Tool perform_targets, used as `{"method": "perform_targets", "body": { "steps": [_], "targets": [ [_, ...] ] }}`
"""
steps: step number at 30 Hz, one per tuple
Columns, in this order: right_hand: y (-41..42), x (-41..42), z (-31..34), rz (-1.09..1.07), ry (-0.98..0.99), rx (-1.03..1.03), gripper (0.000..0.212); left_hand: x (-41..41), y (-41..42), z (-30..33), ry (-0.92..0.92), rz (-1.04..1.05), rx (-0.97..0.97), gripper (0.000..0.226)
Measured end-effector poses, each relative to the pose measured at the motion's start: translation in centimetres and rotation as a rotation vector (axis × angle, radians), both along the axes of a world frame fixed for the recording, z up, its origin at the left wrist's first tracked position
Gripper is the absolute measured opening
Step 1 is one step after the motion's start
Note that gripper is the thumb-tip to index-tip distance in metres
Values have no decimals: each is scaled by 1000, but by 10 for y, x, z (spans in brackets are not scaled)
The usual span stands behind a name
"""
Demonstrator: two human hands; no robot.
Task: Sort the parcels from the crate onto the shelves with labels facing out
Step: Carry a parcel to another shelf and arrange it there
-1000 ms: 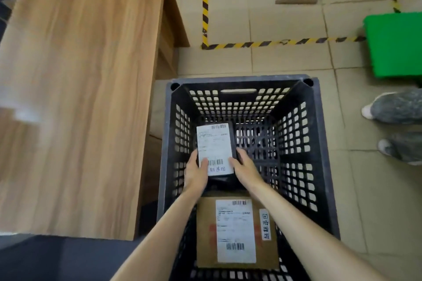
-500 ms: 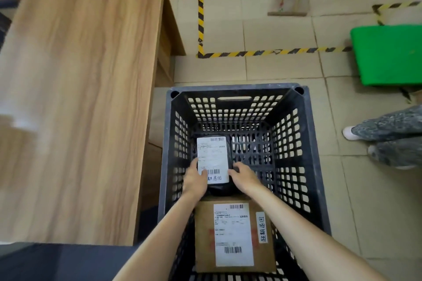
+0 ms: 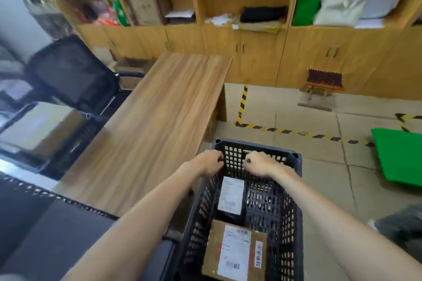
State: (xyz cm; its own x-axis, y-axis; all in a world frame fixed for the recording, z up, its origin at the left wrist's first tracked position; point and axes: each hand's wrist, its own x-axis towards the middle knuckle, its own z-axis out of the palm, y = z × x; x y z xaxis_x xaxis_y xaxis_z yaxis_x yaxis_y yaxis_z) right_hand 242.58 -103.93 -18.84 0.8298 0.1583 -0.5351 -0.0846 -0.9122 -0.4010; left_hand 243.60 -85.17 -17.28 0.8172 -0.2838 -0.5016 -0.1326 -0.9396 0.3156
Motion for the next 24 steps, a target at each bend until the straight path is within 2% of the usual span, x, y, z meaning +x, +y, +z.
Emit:
{"method": "perform_targets", "body": {
  "steps": [4,7,13,16,24],
  "targets": [
    [21,13,66,188,-118,7,40,-24,28,76,-144,49,68,39],
    [50,15,104,281,-205,45,34,-46,55,113,-210,133,73,41],
    [144,-24,150,546,-355,70,20,-118,137,148,-305,332,164,40],
    [195,-47,170,657,-447,103,31,-159,183,169,-331,423,188,40],
    [355,-155,238,1040,-590,162,28,-313,285,212,-482,829,210,25]
  ]
}}
